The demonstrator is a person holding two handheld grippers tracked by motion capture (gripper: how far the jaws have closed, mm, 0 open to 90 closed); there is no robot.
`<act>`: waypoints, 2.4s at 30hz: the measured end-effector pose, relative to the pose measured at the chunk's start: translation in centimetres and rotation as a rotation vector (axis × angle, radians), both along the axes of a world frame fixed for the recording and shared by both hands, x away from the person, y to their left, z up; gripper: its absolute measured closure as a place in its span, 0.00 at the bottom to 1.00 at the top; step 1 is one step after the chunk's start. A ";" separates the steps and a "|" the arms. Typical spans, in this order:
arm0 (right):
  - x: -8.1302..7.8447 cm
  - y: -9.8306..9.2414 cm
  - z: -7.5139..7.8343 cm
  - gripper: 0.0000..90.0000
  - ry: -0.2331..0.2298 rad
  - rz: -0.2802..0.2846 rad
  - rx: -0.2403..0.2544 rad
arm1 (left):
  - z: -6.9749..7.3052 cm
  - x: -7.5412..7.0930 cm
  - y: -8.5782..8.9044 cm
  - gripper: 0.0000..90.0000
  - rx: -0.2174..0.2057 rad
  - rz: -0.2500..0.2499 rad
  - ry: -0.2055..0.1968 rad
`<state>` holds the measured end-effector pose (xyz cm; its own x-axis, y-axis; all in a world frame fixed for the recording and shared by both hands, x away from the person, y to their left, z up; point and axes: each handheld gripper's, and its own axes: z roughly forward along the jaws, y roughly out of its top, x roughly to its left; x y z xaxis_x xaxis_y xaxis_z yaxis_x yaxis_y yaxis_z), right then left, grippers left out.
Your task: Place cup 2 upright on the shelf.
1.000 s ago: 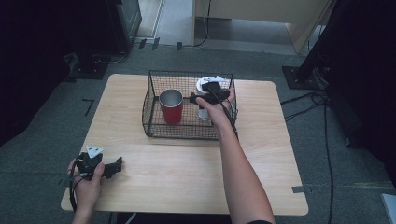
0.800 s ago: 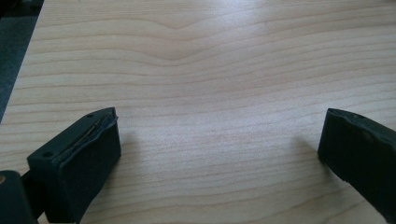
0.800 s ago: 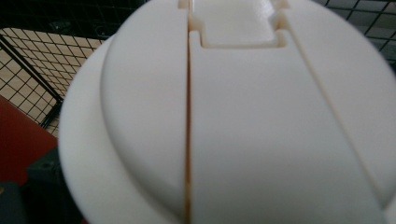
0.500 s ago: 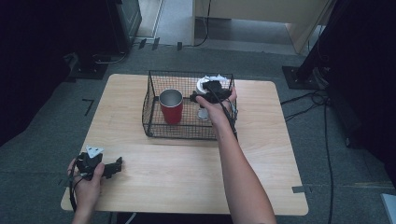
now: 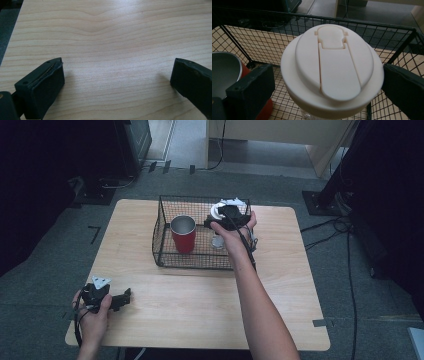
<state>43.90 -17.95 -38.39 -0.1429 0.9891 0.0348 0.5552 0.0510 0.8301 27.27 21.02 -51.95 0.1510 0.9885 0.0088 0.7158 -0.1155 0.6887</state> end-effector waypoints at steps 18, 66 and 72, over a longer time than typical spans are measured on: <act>-4.4 -2.6 0.6 0.00 -0.060 0.071 0.064 | 0.0 0.0 0.0 0.00 0.001 -0.001 0.002; -14.1 -10.6 -2.6 0.00 -0.148 0.109 0.102 | 0.0 0.0 0.0 0.00 0.002 -0.004 0.001; -14.7 -11.9 -3.3 0.00 -0.144 0.086 0.100 | 0.0 0.0 0.0 0.00 0.002 -0.004 0.001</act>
